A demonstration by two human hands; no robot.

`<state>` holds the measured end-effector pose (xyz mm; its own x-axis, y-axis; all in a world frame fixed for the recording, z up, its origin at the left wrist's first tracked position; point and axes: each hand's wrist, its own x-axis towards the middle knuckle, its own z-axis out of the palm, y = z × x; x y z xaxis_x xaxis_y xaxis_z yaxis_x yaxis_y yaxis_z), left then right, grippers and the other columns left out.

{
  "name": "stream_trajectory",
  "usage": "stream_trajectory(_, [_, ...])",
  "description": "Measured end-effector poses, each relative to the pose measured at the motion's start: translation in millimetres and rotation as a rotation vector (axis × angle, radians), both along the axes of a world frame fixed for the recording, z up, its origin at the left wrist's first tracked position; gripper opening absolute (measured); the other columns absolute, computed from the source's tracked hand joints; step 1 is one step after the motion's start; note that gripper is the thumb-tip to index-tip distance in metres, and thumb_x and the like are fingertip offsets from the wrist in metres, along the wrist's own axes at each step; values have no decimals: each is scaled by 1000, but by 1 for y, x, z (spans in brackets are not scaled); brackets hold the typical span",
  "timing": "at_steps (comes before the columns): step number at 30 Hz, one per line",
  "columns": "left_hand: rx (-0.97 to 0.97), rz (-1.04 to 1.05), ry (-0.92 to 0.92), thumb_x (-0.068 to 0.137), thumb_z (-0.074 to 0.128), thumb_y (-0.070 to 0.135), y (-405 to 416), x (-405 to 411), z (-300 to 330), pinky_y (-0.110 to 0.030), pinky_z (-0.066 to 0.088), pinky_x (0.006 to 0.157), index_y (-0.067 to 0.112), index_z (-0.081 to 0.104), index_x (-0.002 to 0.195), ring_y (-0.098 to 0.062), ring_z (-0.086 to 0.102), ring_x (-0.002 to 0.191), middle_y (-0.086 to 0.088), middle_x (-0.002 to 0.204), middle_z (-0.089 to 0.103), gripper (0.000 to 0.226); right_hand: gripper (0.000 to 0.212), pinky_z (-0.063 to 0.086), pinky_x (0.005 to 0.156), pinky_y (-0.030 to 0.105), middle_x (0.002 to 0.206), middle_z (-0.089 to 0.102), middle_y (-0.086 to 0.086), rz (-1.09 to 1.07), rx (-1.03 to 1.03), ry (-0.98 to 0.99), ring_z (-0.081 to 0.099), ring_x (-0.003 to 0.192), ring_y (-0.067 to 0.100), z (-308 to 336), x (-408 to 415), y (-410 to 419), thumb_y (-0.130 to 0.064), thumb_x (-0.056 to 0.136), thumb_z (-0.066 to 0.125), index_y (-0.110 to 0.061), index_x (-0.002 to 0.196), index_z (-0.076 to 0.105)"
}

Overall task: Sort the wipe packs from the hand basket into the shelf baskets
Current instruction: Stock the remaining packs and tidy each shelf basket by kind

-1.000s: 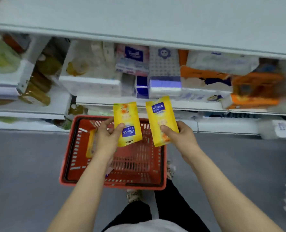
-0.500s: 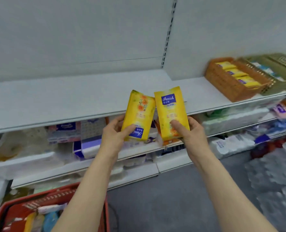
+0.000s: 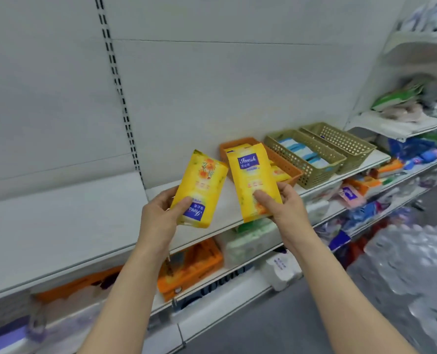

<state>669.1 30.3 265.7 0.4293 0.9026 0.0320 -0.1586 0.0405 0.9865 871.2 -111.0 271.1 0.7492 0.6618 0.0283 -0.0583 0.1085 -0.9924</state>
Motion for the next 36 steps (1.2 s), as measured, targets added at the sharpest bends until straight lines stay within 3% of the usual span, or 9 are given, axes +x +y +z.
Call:
stream_trajectory(3, [10,-1,10,83,74,12,25,53,5,-24,54,63,25,69,104,-12,72,77,4,89,76,25,51,57,65,34,106,74,9,-43,-10,9,72,83,20,0,51,14,-19,76,82,-14,121,58])
stream_trajectory(7, [4,30,-17,81,76,13,71,120,3,-30,54,65,20,67,108,-16,73,77,-2,95,75,29,39,57,74,45,102,74,8,-86,-20,-58,70,83,25,8,130,44,-19,78,81,-18,112,64])
stream_trajectory(12, [-22,74,-15,81,77,14,128,188,2,-28,54,60,17,65,108,-14,73,75,0,92,75,29,42,57,55,36,89,75,3,-37,-167,-111,72,71,22,19,218,97,-23,72,87,-25,108,65])
stream_trajectory(17, [-24,146,21,83,75,15,160,222,4,-17,49,48,26,68,96,-4,70,65,9,79,74,19,58,61,72,37,97,75,0,32,-301,-173,74,82,17,12,274,154,-36,67,89,-21,116,60])
stream_trajectory(22, [-6,243,100,84,73,19,180,222,-2,-21,50,57,26,71,101,-4,68,68,5,88,74,18,27,60,65,30,88,77,1,213,-325,-245,74,78,16,0,303,209,-35,75,83,-18,91,70])
stream_trajectory(26, [-25,326,121,85,73,20,180,216,-4,-15,48,50,23,72,104,-4,67,64,2,87,73,20,34,56,74,30,104,74,3,343,-454,-369,70,87,15,-15,318,250,-37,79,80,-15,102,70])
stream_trajectory(30, [-41,370,123,86,72,21,174,219,-3,-16,48,48,25,73,101,-5,67,62,5,81,75,16,62,40,88,26,125,60,1,277,-540,-733,55,115,19,-33,320,272,-39,77,80,-20,130,55])
stream_trajectory(33, [-49,383,122,86,72,22,165,229,-7,-26,54,58,26,73,101,-10,70,68,3,84,76,15,48,41,97,32,122,60,4,326,-502,-915,54,116,23,-47,322,276,-42,80,76,-21,122,64])
stream_trajectory(36, [-72,349,141,85,73,24,153,239,-12,-36,54,70,23,74,102,-14,70,72,-2,89,76,17,39,42,98,34,117,66,2,386,-488,-965,55,114,23,-47,327,271,-44,84,72,-21,115,69])
